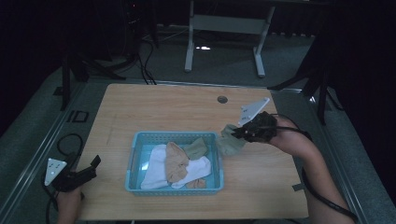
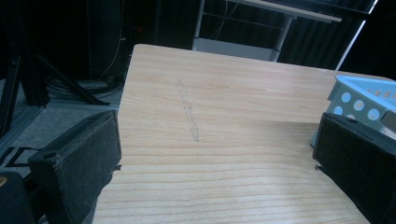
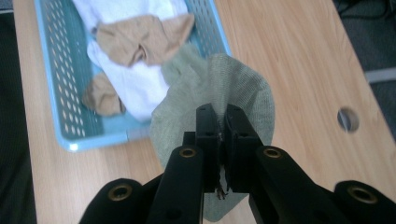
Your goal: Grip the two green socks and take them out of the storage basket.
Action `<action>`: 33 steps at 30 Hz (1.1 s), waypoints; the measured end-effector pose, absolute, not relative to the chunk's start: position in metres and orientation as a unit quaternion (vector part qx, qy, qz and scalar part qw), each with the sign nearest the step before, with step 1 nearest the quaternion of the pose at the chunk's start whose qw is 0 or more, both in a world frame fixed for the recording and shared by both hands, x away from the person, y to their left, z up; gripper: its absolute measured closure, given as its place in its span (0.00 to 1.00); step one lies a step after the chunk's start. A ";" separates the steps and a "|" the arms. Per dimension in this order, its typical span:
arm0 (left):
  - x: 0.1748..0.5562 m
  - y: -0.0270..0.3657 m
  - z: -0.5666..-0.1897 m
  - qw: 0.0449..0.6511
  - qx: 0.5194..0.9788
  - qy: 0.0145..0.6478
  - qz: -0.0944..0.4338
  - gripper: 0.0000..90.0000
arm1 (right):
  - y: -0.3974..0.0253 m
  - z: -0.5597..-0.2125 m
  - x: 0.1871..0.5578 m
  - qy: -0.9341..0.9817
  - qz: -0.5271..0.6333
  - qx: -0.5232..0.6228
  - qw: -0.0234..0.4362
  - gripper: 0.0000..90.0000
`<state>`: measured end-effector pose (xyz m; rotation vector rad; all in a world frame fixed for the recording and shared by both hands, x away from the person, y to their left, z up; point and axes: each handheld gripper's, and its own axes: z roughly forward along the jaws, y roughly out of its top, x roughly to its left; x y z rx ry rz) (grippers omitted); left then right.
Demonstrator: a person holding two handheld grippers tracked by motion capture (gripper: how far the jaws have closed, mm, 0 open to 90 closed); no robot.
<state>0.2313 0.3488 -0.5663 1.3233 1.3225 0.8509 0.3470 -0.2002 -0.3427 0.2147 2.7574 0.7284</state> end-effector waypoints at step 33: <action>0.230 0.349 -0.566 0.518 0.551 0.549 0.356 0.01 | -0.257 -0.484 0.389 0.949 0.225 0.204 0.081 0.77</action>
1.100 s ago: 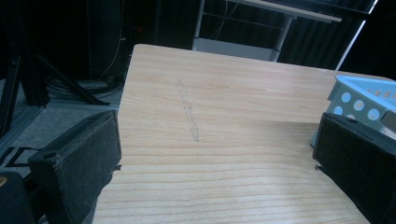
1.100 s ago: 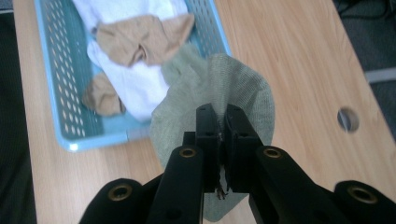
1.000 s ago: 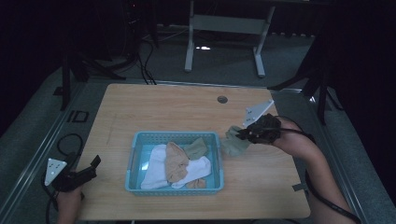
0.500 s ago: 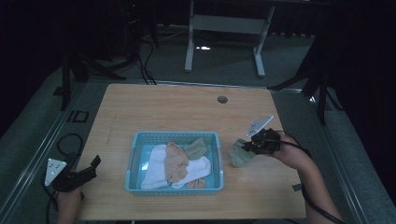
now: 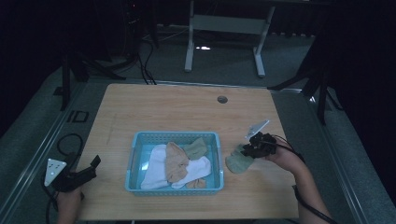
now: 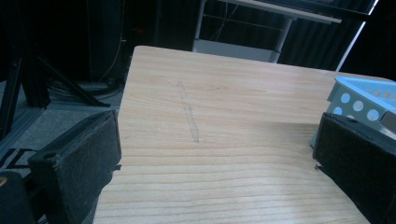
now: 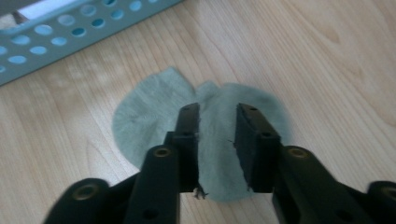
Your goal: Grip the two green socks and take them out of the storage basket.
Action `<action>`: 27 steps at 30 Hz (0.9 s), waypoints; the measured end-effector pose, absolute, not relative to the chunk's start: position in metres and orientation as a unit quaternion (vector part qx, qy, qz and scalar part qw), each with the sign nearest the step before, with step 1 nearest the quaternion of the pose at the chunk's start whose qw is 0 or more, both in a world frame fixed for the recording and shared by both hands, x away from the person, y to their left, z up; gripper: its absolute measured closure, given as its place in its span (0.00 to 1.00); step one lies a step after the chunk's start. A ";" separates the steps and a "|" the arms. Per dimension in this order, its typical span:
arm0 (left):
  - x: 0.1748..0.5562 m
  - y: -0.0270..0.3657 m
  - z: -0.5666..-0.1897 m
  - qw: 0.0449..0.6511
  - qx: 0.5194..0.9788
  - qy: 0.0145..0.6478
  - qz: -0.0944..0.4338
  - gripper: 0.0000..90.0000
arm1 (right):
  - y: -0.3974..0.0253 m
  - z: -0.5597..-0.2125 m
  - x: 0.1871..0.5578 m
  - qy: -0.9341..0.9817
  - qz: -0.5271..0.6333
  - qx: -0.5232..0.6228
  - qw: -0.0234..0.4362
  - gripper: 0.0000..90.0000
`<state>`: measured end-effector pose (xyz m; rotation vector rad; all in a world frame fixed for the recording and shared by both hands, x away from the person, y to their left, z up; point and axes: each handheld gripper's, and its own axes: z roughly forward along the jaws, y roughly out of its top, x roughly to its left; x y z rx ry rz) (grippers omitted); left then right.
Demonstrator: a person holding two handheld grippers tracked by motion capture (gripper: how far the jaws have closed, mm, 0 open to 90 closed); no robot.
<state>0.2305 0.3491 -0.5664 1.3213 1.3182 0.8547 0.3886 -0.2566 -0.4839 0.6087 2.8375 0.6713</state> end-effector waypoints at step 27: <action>0.231 0.349 -0.566 0.518 0.551 0.548 0.357 0.01 | -0.196 -0.418 0.381 0.954 0.253 0.126 0.096 0.61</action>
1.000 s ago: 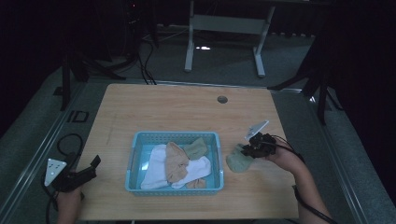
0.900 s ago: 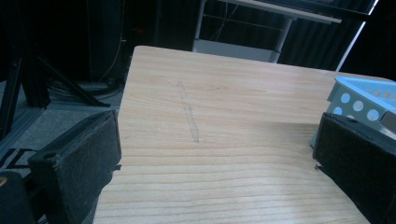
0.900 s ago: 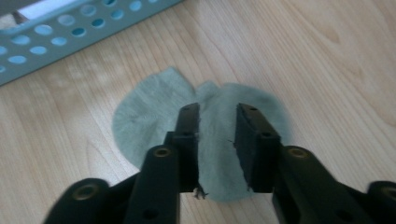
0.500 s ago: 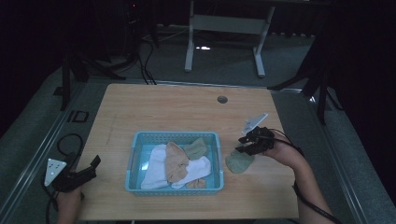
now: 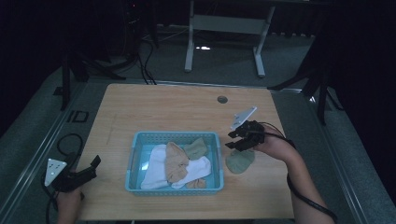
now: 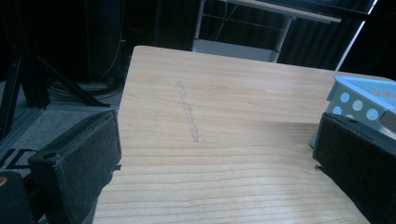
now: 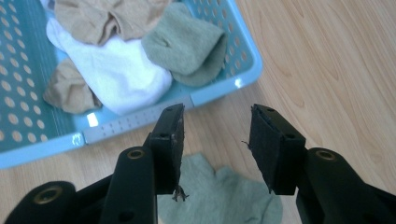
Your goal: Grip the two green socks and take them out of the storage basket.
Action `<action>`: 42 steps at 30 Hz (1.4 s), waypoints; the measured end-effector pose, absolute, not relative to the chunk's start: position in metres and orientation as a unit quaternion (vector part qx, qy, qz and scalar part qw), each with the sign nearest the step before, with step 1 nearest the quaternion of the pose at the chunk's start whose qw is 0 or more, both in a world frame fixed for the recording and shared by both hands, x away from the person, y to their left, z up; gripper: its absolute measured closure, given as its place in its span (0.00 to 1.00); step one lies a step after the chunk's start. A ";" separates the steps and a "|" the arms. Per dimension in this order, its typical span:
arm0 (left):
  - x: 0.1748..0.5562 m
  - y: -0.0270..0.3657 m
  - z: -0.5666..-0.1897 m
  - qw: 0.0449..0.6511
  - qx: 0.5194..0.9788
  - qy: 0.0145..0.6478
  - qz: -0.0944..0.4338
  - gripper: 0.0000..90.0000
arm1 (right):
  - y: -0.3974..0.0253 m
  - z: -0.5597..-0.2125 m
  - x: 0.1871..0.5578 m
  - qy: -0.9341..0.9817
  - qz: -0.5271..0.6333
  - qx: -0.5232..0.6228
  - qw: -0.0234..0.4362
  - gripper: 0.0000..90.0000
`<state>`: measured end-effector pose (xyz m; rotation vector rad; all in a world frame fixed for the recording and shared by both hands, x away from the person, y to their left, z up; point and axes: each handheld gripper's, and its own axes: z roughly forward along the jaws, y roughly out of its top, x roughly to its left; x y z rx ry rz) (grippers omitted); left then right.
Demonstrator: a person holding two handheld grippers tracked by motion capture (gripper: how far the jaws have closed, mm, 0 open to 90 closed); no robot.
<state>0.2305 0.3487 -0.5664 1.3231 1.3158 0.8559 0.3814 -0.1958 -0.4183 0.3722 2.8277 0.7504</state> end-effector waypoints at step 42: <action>0.231 0.350 -0.566 0.521 0.552 0.548 0.352 0.01 | -0.105 -0.476 0.397 0.969 0.227 0.087 0.042 0.56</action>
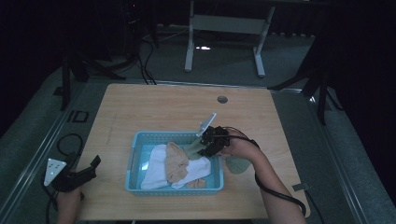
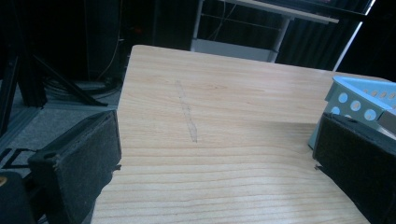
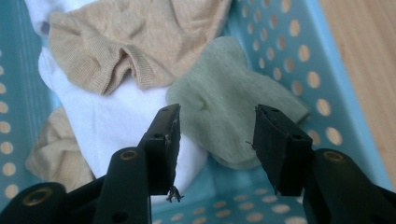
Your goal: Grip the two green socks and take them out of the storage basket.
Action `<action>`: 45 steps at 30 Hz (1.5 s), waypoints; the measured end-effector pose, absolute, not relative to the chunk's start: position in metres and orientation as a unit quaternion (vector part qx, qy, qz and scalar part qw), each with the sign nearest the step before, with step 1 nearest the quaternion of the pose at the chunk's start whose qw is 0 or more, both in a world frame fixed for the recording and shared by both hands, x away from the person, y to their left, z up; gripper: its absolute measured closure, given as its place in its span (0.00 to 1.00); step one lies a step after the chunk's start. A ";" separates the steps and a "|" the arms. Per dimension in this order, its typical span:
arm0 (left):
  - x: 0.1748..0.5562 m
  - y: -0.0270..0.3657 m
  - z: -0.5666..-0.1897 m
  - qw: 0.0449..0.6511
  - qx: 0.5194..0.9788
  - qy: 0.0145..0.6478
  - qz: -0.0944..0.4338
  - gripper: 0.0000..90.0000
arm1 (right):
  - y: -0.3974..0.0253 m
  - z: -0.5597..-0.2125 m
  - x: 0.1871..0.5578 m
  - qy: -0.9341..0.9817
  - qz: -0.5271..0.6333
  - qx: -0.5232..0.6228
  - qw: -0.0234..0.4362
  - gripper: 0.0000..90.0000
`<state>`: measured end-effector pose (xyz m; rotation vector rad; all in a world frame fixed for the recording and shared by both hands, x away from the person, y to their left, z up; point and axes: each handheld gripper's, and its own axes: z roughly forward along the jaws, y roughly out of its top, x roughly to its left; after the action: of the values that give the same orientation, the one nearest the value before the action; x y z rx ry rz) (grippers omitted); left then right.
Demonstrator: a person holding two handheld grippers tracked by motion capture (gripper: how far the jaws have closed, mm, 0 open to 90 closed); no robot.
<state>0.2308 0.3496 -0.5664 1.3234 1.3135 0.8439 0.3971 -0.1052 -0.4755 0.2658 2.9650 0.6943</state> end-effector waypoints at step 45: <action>0.231 0.350 -0.566 0.521 0.552 0.549 0.351 0.01 | -0.085 -0.465 0.378 0.972 0.225 0.038 0.057 0.94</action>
<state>0.2308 0.3500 -0.5664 1.3233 1.3152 0.8403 0.3780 -0.0851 -0.4651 0.1153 2.9479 0.6833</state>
